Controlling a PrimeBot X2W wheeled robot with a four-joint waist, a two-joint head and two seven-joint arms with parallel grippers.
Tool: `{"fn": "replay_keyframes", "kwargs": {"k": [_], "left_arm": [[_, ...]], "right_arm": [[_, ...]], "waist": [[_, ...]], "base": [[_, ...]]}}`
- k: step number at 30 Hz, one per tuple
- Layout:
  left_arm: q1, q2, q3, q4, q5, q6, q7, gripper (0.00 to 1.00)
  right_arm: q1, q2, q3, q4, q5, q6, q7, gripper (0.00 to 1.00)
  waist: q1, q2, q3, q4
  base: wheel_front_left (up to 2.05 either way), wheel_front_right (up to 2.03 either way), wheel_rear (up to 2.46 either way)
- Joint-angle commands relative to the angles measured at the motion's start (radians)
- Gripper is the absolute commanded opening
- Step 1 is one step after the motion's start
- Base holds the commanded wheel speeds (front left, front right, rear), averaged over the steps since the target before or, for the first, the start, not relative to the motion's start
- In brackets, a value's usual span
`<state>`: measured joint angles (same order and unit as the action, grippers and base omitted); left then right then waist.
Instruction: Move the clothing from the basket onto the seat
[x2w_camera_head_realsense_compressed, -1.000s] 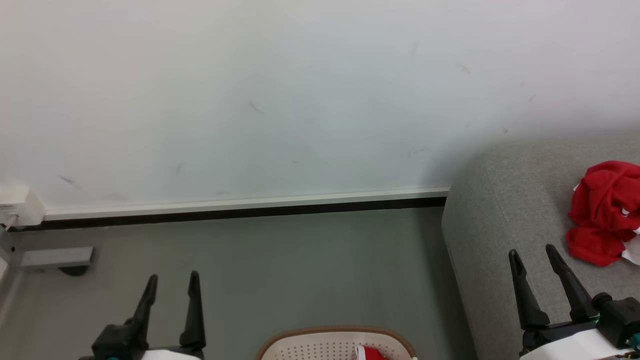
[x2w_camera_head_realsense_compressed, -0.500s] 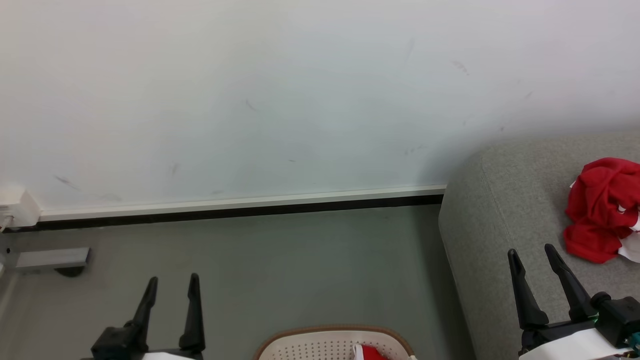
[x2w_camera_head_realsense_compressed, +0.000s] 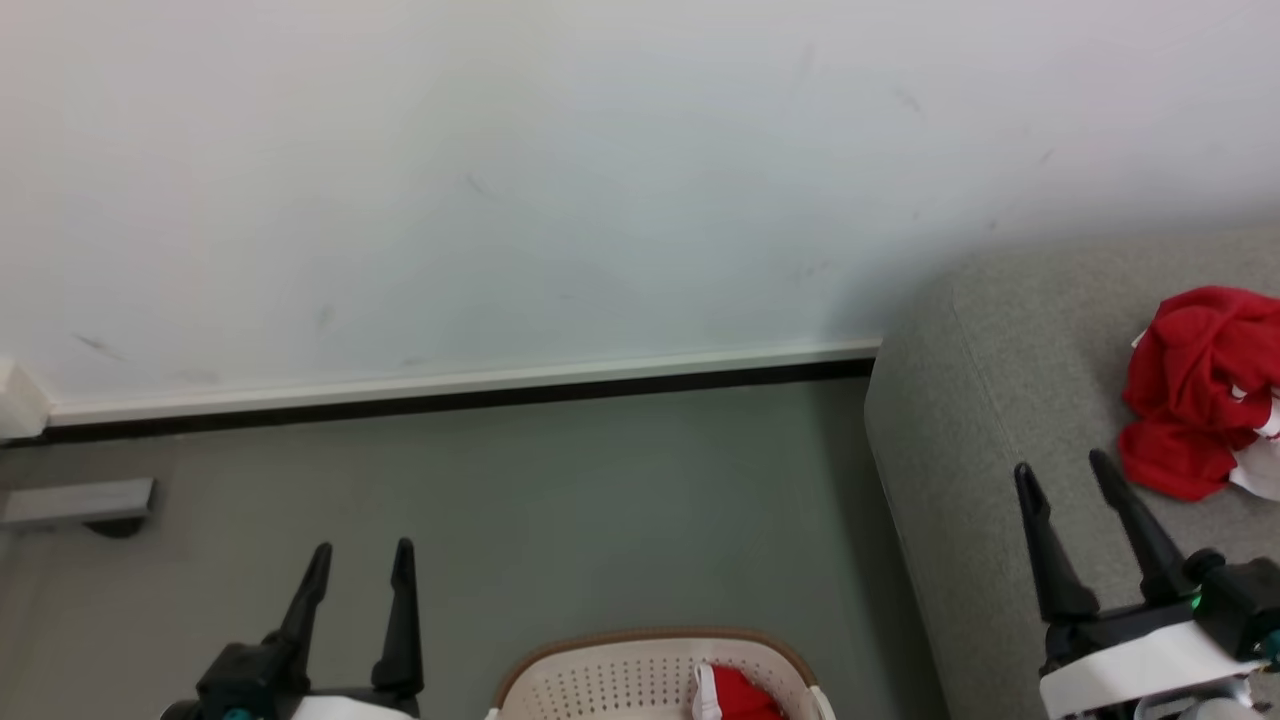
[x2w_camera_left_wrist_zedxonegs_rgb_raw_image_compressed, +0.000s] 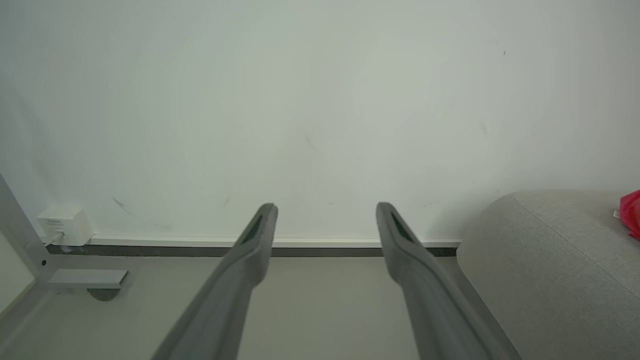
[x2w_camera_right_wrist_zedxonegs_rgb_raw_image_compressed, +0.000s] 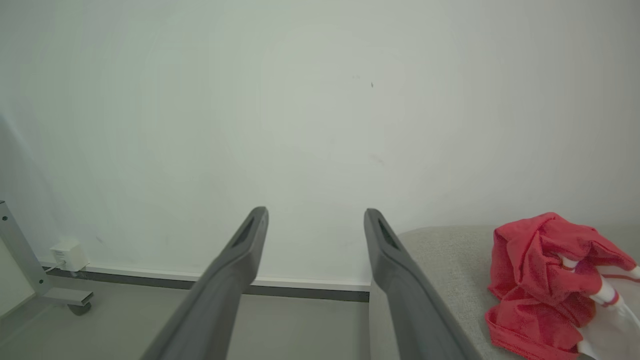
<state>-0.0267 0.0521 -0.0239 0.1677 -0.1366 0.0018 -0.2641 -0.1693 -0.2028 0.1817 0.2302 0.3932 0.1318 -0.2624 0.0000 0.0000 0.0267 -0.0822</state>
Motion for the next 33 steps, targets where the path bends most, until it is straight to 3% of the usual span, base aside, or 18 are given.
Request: {"fn": "replay_keyframes", "kwargs": {"k": [1, 21, 33], "left_arm": [[-0.020, 0.003, -0.002, 0.000, 0.009, -0.002, -0.001, 1.00], [-0.247, 0.000, -0.103, 0.052, 0.052, -0.039, -0.001, 1.00], [-0.360, 0.000, -0.219, 0.204, 0.027, -0.070, -0.001, 1.00]], "right_arm": [[-0.026, -0.018, -0.004, -0.003, -0.001, -0.002, -0.003, 1.00], [-0.271, -0.074, -0.030, -0.037, 0.034, -0.002, -0.003, 1.00], [-0.381, -0.103, -0.056, -0.048, 0.055, -0.002, -0.003, 1.00]], "waist": [[0.0000, 0.0000, 0.031, -0.008], [0.0000, 0.0000, 0.343, -0.048], [0.0000, 0.0000, 0.462, -0.047]], "base": [[0.00, 0.00, 0.00], [0.00, 0.00, 0.00], [0.00, 0.00, 0.00]]}}
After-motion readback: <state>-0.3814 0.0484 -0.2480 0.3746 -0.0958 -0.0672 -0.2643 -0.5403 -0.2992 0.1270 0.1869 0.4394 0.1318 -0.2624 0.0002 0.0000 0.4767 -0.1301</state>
